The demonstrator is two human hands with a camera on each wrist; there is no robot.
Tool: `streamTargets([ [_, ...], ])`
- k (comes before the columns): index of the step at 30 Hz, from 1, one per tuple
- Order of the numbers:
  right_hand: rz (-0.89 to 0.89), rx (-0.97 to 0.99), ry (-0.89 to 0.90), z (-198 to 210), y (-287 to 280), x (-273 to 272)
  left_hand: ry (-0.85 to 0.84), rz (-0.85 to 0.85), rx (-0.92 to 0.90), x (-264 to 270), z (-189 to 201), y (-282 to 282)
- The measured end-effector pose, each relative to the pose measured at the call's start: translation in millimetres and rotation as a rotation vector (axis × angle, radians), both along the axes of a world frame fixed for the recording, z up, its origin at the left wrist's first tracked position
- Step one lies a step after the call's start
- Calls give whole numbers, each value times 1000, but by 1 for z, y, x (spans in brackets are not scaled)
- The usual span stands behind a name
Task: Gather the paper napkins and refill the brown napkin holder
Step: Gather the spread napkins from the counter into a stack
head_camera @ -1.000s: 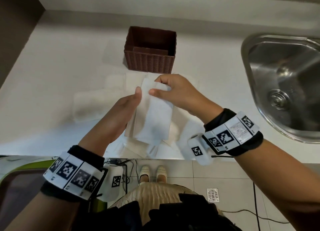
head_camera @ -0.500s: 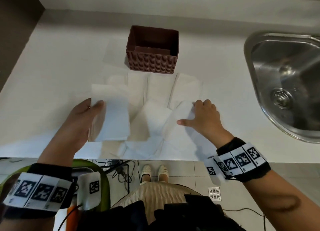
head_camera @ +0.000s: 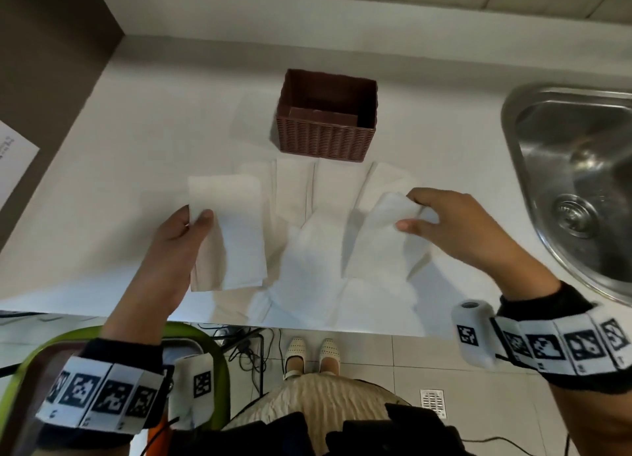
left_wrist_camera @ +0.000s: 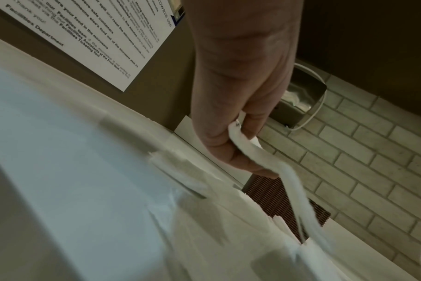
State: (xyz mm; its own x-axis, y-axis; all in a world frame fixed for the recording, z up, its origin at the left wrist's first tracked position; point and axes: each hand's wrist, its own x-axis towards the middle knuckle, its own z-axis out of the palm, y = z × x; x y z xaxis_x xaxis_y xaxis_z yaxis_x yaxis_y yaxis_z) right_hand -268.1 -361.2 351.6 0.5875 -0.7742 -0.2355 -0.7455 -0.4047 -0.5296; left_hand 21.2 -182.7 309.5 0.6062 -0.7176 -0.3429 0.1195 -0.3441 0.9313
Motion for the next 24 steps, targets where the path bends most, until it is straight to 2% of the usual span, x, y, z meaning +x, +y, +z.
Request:
streamTargets([
  [4,166,216,-154,44,5,9,-5,-62,1,-6,5,-4],
  [7,199,419,-363,51,17,35,-16,-187,42,-22,8,-12],
  [9,153,413,-391,35,26,58,-9,-281,88,-34,10,-16],
  [12,84,310,-332,1,39,88,-12,-423,153,-44,10,-19],
  [18,-1,219,-318,-19,47,101,91,-303,179,-36,12,-15],
  [21,2,181,-308,-21,50,104,158,-320,167,-37,15,-14],
  [24,9,165,-316,-21,51,106,67,-377,145,-41,19,-16],
])
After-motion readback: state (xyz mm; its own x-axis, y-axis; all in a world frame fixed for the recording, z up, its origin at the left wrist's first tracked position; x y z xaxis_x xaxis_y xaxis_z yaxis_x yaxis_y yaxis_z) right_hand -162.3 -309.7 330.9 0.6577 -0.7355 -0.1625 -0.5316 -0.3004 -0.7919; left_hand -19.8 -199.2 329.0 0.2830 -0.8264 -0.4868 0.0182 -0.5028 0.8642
